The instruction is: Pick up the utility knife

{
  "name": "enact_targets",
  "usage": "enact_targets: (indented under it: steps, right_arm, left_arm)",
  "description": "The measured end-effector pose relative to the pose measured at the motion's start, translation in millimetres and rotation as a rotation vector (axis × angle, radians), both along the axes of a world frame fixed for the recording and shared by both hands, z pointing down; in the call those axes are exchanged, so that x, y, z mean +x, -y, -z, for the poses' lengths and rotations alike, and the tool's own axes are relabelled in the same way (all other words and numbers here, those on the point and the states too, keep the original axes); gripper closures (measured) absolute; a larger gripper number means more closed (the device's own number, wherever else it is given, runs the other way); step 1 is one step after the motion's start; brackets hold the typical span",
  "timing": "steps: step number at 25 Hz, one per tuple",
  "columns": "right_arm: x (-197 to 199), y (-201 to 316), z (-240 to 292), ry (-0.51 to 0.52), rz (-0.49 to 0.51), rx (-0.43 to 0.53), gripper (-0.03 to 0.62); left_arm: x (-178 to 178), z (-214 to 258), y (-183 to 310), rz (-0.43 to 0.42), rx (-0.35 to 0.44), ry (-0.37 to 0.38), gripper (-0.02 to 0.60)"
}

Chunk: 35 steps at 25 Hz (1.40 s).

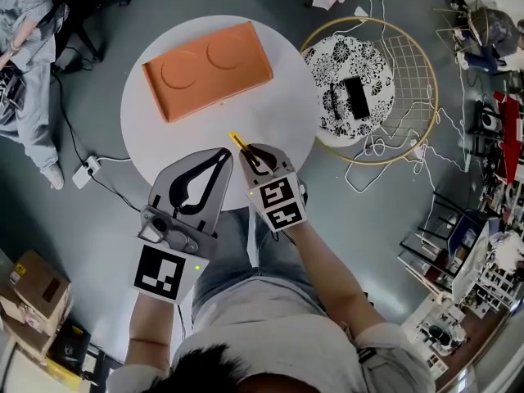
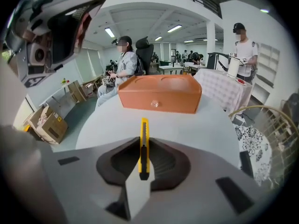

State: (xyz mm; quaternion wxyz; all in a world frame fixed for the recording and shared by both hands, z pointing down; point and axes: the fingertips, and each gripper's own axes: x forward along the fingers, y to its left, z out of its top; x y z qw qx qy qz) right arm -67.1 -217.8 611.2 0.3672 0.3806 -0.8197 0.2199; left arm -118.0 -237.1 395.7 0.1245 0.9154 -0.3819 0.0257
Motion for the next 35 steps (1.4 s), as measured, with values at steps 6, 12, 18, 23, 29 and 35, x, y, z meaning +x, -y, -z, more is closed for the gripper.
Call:
enact_targets:
  steps: [6,12,18,23,29,35]
  right_arm:
    - [-6,5,56,0.123,0.025,0.096,0.53]
    - [0,1,117,0.234,0.062,0.185,0.53]
    - [9,-5,179,0.331,0.131,0.296,0.53]
    - [25,-22,237,0.411,0.19,0.383,0.53]
    - [49,-56,294,0.495,0.266,0.489,0.53]
    - [74,-87,336,0.559,0.319,0.561,0.53]
  left_arm:
    - [8,17,-7,0.02,0.031,-0.008,0.571]
    - [19,36,-21,0.064,0.057,0.004,0.571]
    - [26,54,-34,0.15,0.082,0.003,0.571]
    - [38,74,-50,0.217,0.112,0.021,0.571]
    - [63,93,-80,0.25,0.165,0.042,0.571]
    - [86,117,-106,0.283,0.24,0.048,0.571]
